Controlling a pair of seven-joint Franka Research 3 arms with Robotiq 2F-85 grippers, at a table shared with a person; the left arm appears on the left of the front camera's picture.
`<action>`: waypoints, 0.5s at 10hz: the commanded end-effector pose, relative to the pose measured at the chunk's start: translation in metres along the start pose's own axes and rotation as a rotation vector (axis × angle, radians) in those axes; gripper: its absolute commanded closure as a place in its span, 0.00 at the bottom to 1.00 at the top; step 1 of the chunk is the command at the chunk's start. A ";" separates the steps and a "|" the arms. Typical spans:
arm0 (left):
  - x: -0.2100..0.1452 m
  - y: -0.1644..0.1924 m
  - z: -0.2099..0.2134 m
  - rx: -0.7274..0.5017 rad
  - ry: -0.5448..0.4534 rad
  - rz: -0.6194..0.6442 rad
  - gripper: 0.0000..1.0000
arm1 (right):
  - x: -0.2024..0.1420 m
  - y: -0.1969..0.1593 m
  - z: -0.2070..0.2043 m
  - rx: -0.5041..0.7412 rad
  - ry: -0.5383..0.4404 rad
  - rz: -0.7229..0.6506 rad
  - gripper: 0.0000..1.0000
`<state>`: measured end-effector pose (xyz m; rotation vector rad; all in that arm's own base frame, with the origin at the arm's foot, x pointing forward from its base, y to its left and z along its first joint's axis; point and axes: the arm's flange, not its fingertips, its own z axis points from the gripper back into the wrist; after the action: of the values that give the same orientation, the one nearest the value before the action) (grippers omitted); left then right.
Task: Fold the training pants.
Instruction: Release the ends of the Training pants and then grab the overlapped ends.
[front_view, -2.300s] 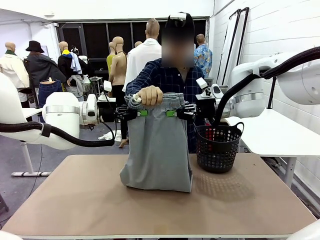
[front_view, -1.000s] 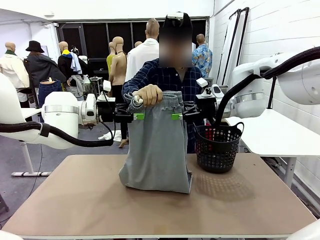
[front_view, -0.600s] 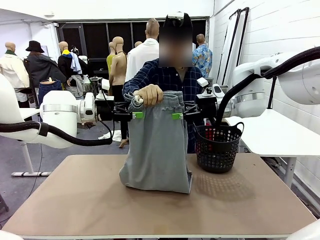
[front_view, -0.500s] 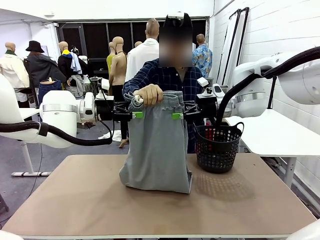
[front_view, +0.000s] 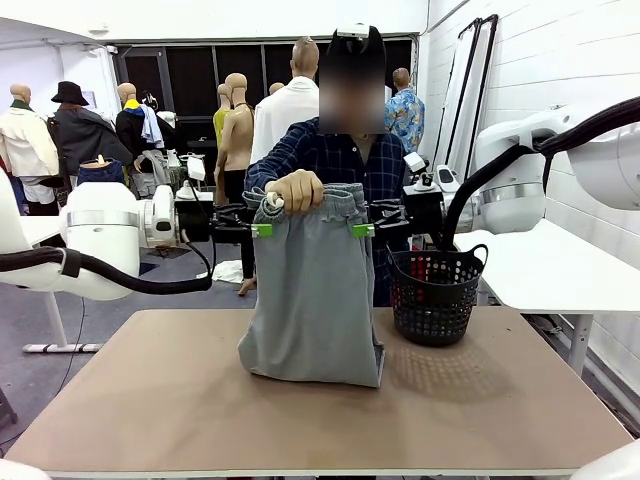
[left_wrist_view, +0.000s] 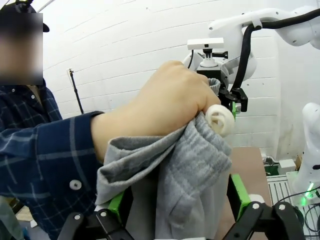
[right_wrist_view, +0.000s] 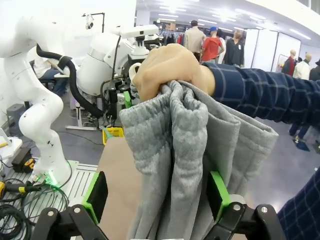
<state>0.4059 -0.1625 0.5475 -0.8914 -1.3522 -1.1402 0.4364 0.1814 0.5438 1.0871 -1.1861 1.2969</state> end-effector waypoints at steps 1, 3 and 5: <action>-0.001 -0.010 0.012 0.052 -0.004 0.014 0.00 | -0.006 0.011 0.006 -0.040 0.005 -0.005 0.00; -0.004 -0.015 0.021 0.083 -0.001 0.017 0.00 | -0.009 0.013 0.012 -0.065 -0.001 -0.009 0.00; -0.007 -0.017 0.029 0.136 0.011 -0.002 0.00 | -0.010 0.012 0.013 -0.080 -0.016 -0.010 0.00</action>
<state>0.3892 -0.1378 0.5427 -0.8156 -1.3761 -1.0824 0.4275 0.1662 0.5361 1.0487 -1.1917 1.2573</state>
